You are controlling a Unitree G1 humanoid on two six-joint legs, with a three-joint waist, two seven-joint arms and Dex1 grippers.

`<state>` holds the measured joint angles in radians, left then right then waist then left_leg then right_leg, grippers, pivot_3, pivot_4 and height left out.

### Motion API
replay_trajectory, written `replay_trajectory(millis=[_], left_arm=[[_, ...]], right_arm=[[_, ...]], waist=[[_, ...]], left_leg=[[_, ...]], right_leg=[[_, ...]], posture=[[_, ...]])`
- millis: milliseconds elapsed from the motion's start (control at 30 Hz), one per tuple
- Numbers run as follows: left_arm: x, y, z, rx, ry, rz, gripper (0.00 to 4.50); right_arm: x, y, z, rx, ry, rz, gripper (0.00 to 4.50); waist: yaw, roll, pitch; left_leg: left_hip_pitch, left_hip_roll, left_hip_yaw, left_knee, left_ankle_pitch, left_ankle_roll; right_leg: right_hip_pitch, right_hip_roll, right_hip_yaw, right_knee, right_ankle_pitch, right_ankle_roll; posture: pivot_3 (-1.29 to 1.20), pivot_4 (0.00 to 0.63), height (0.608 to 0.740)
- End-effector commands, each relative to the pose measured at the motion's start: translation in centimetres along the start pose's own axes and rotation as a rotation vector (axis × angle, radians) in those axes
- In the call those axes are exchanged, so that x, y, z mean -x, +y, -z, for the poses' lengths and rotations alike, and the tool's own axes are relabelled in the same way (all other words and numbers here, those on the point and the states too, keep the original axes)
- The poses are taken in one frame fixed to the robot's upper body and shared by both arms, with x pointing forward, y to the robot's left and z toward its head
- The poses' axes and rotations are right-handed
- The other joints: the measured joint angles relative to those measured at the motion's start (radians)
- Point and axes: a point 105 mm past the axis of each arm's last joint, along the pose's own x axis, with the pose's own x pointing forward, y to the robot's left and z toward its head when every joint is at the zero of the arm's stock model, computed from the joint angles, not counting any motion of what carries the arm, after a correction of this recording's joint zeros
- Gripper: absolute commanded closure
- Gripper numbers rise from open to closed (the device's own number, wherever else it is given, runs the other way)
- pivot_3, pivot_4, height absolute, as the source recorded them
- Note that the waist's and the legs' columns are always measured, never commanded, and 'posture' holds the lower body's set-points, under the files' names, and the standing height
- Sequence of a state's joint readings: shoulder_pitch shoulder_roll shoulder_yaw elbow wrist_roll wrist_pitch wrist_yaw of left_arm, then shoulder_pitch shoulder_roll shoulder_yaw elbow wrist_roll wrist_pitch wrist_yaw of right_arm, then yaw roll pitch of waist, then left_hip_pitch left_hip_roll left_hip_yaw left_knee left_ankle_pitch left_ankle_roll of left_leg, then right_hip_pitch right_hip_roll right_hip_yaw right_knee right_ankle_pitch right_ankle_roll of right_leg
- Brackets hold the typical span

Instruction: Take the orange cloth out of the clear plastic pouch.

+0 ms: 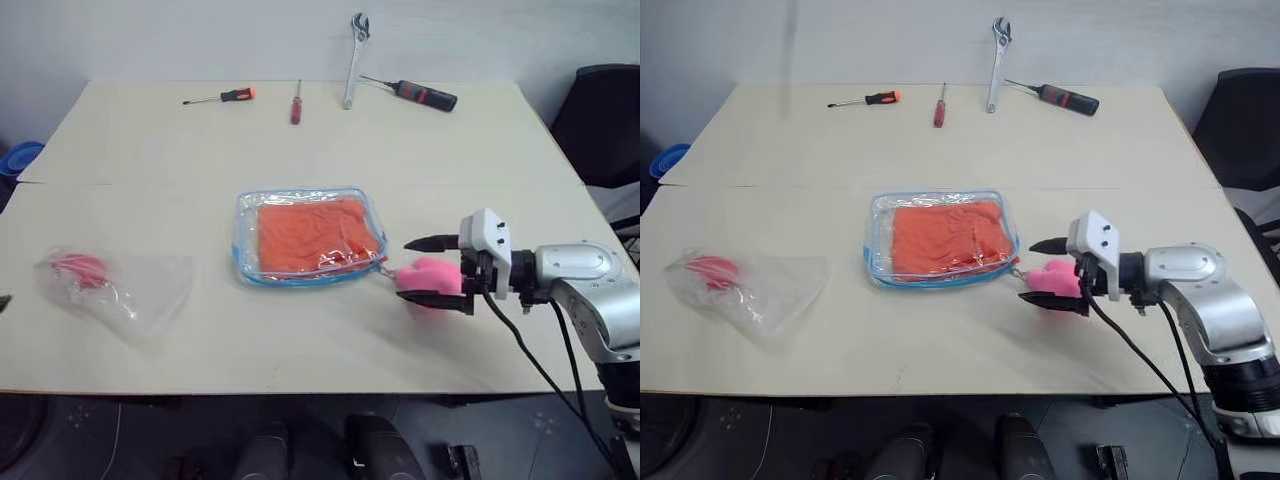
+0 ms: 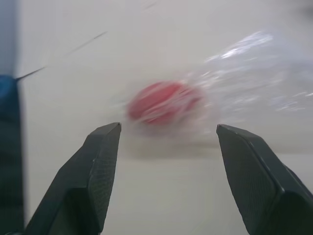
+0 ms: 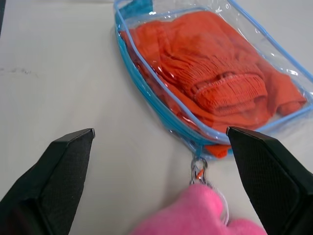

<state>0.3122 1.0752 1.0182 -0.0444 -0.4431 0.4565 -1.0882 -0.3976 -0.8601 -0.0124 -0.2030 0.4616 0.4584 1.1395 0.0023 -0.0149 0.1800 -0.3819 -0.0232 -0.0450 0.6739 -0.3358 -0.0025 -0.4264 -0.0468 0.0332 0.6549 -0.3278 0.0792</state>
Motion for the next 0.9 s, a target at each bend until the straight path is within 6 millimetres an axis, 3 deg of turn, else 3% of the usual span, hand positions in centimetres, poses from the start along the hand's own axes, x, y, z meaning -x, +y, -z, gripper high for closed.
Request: replay_trajectory(millis=[33, 200, 367, 567, 767, 900], left_arm=[[-3.2, -4.0, -4.8, -0.157, -0.061, 0.238, 1.18], [-10.4, -11.1, -8.6, -0.433, -0.143, 0.513, 1.18], [-15.7, -15.4, -9.0, -0.554, -0.177, 0.618, 1.18], [-19.6, -15.9, -7.1, -0.698, -0.097, 0.592, 1.18], [-20.5, -15.7, -6.7, -0.700, -0.099, 0.591, 1.18], [-20.8, -16.2, -6.7, -0.706, -0.148, 0.629, 2.04]], right_arm=[[1.1, -0.2, -1.3, 0.045, -0.012, 0.044, 0.00], [1.9, 0.4, -1.2, 0.033, -0.002, 0.086, 0.00], [2.8, 1.2, -0.7, 0.016, 0.021, 0.139, 0.00], [4.3, 2.0, -0.1, -0.016, 0.048, 0.221, 0.00], [5.0, 2.4, 0.2, -0.037, 0.058, 0.261, 0.00], [5.1, 2.5, 0.4, -0.042, 0.067, 0.269, 0.00]], waist=[[0.002, 0.000, 0.000], [-0.002, 0.003, -0.001], [-0.017, 0.004, -0.002], [-0.026, 0.003, -0.001], [-0.022, 0.003, -0.001], [-0.009, 0.003, -0.001]], left_leg=[[0.000, 0.000, 0.000, 0.000, 0.000, 0.000], [0.003, -0.001, 0.001, -0.003, 0.001, -0.002], [0.003, 0.001, 0.006, -0.006, 0.003, -0.005], [0.003, 0.001, 0.008, -0.004, 0.003, -0.005], [0.003, 0.001, 0.007, -0.001, 0.003, -0.004], [0.003, 0.001, 0.007, 0.002, 0.003, -0.004]], right_leg=[[0.001, 0.000, 0.000, 0.000, 0.000, 0.000], [0.002, 0.000, 0.001, 0.001, 0.000, 0.000], [-0.002, 0.005, 0.004, 0.006, 0.001, 0.000], [-0.002, 0.006, 0.006, 0.007, 0.001, 0.000], [-0.002, 0.005, 0.006, 0.008, 0.001, 0.000], [-0.001, 0.005, 0.006, 0.007, 0.001, 0.000]], posture=[[0.00, 0.150, 0.740], [0.00, 0.150, 0.740], [0.00, 0.150, 0.740], [0.00, 0.150, 0.740], [0.00, 0.150, 0.740], [0.00, 0.150, 0.740]])
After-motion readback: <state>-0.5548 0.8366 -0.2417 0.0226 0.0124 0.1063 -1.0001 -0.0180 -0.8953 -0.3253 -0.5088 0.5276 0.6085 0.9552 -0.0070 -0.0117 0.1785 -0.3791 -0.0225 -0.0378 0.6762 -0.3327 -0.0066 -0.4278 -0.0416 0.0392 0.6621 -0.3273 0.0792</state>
